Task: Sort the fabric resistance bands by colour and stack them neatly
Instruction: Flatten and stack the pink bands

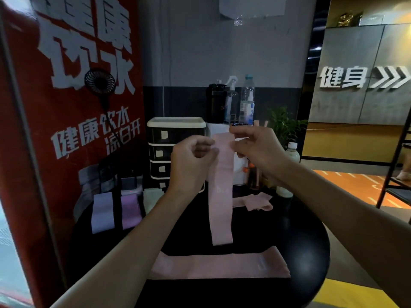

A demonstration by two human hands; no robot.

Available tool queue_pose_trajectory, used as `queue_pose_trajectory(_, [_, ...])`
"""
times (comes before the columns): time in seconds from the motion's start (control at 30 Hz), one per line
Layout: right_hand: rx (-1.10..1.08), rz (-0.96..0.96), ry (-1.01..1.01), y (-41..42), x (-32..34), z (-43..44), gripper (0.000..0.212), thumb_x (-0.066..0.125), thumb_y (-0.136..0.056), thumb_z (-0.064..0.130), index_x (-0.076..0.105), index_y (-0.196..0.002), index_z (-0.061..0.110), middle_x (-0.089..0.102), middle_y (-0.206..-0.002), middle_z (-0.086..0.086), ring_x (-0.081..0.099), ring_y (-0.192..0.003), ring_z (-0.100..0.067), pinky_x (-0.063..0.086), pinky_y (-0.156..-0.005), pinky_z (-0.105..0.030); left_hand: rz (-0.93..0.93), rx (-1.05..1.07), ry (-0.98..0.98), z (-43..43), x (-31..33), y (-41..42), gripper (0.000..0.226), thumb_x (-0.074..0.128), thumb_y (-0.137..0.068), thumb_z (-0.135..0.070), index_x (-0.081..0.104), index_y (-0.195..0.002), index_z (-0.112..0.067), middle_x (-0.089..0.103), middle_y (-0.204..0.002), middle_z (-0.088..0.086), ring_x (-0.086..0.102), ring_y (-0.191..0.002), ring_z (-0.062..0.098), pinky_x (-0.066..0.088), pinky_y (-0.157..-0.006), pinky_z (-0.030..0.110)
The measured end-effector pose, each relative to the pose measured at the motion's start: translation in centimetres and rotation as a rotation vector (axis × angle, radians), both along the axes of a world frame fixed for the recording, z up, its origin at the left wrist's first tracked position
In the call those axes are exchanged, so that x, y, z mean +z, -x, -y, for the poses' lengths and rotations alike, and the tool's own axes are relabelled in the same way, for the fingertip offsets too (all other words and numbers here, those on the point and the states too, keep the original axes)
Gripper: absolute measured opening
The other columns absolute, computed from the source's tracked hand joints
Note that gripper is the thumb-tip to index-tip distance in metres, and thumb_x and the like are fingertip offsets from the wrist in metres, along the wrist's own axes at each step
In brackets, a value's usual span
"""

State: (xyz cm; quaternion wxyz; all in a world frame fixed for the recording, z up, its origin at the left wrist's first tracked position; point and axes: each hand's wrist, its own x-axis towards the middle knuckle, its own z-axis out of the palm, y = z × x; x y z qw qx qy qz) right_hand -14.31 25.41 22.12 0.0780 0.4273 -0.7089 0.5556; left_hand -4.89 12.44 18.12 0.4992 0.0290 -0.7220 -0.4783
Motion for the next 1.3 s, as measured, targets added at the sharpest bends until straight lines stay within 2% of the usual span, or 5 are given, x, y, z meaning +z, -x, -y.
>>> queue_pose_trajectory(0.47, [0.056, -0.135, 0.011, -1.0, -1.0, 0.9, 0.004, 0.068, -0.089, 0.012, 0.071, -0.088, 0.012, 0.064, -0.077, -0.014, 0.05, -0.057, -0.004, 0.039, -0.045, -0.009, 0.014, -0.008, -0.022, 1.7, 1.7, -1.0, 0.013, 0.078, -0.084, -0.015, 0.074, -0.094, -0.009, 0.074, -0.085, 0.006, 0.072, -0.081, 0.019, 0.061, -0.079, 0.04])
queue_pose_trajectory(0.77, [0.057, -0.106, 0.003, -1.6, -0.8, 1.1, 0.025, 0.058, -0.097, 0.016, 0.063, -0.072, 0.015, 0.056, -0.058, 0.008, 0.046, -0.045, 0.001, 0.034, -0.062, 0.005, 0.106, -0.073, 0.272, 2.7, 1.3, -1.5, 0.026, 0.074, -0.085, -0.008, 0.07, -0.11, -0.013, 0.072, -0.096, 0.001, 0.068, -0.087, 0.015, 0.058, -0.075, 0.026])
queue_pose_trajectory(0.9, [0.067, -0.053, -0.026, -1.3, -1.0, 1.3, 0.035, 0.052, -0.099, 0.029, 0.065, -0.081, 0.002, 0.047, -0.053, 0.013, 0.04, -0.049, -0.002, 0.036, -0.048, -0.015, 0.05, -0.087, 0.25, 2.5, 1.8, -1.4, 0.008, 0.071, -0.09, -0.011, 0.073, -0.098, -0.012, 0.073, -0.088, 0.006, 0.07, -0.083, 0.021, 0.058, -0.075, 0.032])
queue_pose_trajectory(1.07, [0.092, -0.006, -0.016, -1.4, -1.4, 1.0, 0.025, 0.062, -0.094, 0.015, 0.059, -0.069, 0.017, 0.053, -0.051, 0.019, 0.046, -0.053, 0.004, 0.04, -0.057, -0.006, 0.028, -0.063, 0.244, 2.4, 2.1, -1.2, 0.011, 0.066, -0.094, -0.01, 0.072, -0.085, -0.013, 0.072, -0.079, 0.004, 0.067, -0.073, 0.013, 0.054, -0.067, 0.023])
queue_pose_trajectory(1.3, [0.097, 0.033, 0.047, -1.2, -1.9, 1.3, 0.026, 0.06, -0.095, 0.026, 0.067, -0.078, 0.007, 0.065, -0.079, -0.023, 0.053, -0.069, -0.026, 0.05, -0.071, -0.042, 0.069, -0.11, 0.229, 2.1, 2.6, -1.1, 0.01, 0.069, -0.092, -0.014, 0.074, -0.093, -0.005, 0.074, -0.087, 0.013, 0.069, -0.083, 0.029, 0.056, -0.074, 0.034])
